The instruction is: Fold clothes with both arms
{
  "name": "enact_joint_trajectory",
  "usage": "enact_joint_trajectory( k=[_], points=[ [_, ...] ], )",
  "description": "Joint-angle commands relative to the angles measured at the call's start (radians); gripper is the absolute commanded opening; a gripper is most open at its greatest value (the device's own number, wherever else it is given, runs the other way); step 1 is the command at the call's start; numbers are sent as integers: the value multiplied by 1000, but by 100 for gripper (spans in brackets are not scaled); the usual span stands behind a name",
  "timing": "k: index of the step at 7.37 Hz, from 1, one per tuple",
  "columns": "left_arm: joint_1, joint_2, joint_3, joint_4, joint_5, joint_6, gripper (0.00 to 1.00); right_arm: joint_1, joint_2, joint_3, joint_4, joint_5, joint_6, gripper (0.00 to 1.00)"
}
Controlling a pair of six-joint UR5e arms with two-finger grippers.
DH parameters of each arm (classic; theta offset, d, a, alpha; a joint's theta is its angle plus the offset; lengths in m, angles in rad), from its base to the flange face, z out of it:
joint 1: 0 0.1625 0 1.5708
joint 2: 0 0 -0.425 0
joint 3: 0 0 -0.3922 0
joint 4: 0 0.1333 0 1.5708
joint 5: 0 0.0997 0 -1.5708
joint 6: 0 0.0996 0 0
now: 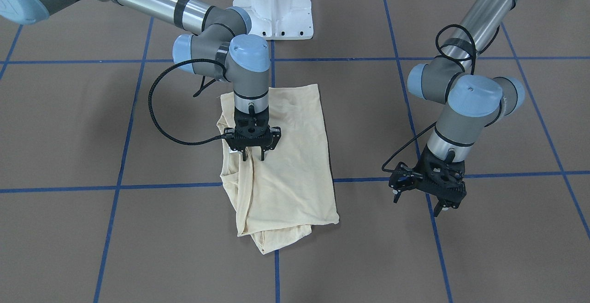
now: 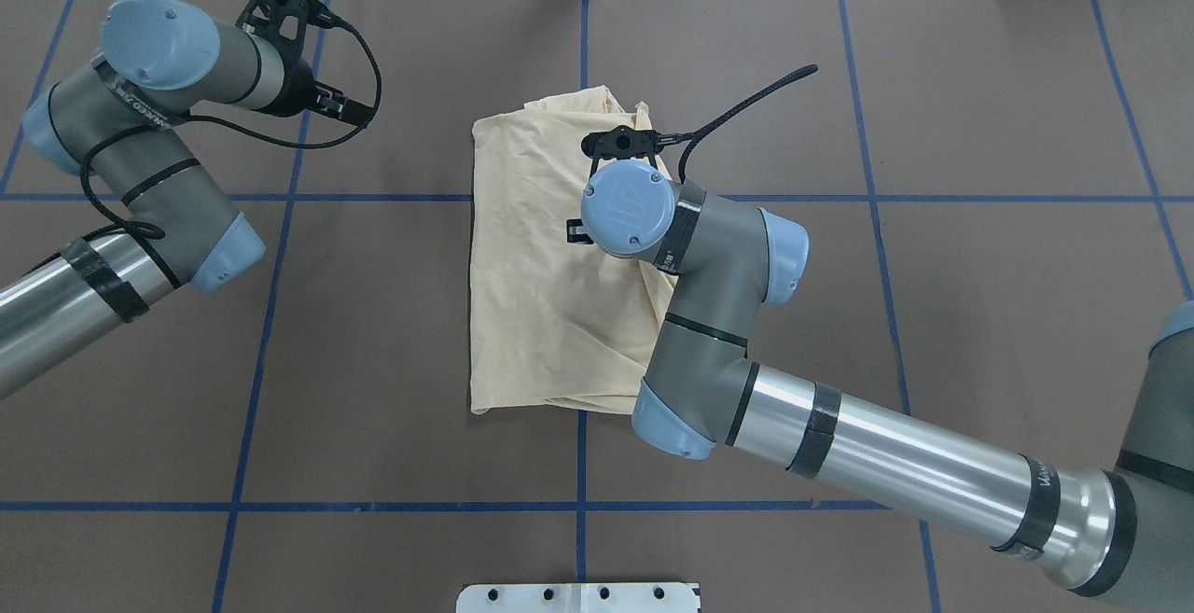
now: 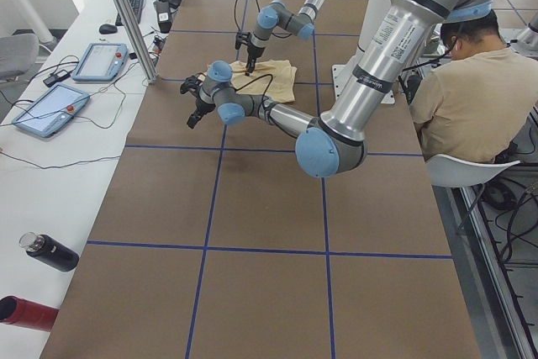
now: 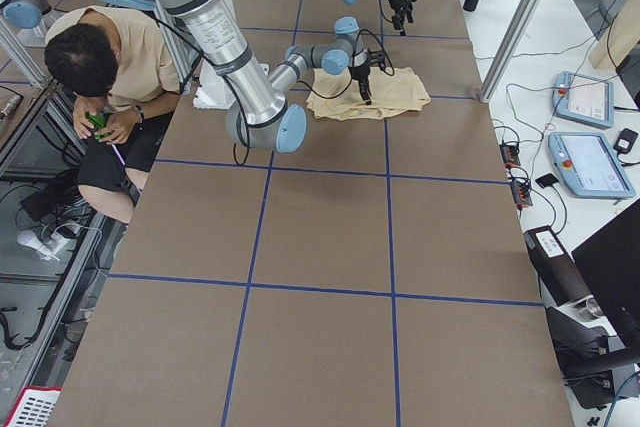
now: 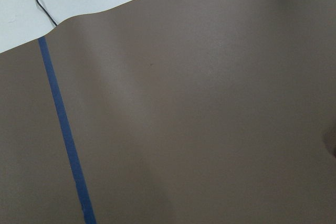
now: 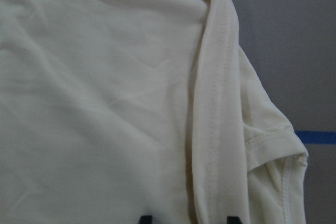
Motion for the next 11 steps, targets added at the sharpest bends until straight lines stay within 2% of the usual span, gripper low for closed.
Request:
enact_joint_trajectory(
  k=[1, 2, 4, 6, 7, 8, 9, 10, 11],
  points=[
    [8, 2, -2, -1, 0, -11, 100, 3, -5, 7, -5, 10, -26, 36],
    [9, 2, -2, -1, 0, -11, 100, 3, -8, 9, -7, 10, -39, 30],
    [19, 4, 1, -34, 3, -28, 100, 12, -26, 33, -8, 12, -58, 1],
    [20, 8, -1, -36, 5, -31, 100, 28, -135, 140, -7, 12, -122, 0],
    [20, 13, -1, -36, 5, -31, 100, 35, -154, 145, -5, 12, -125, 0],
    [20, 13, -1, -36, 5, -31, 100, 46, -171, 148, 1, 15, -125, 4],
    [20, 13, -2, -36, 5, -31, 100, 51, -191, 160, 7, 14, -125, 70],
    [20, 13, -2, -36, 5, -31, 100, 60, -189, 165, 7, 12, -116, 100],
    [20, 13, -10, -36, 3, -33, 100, 81, -201, 200, 4, 24, -118, 100]
  ],
)
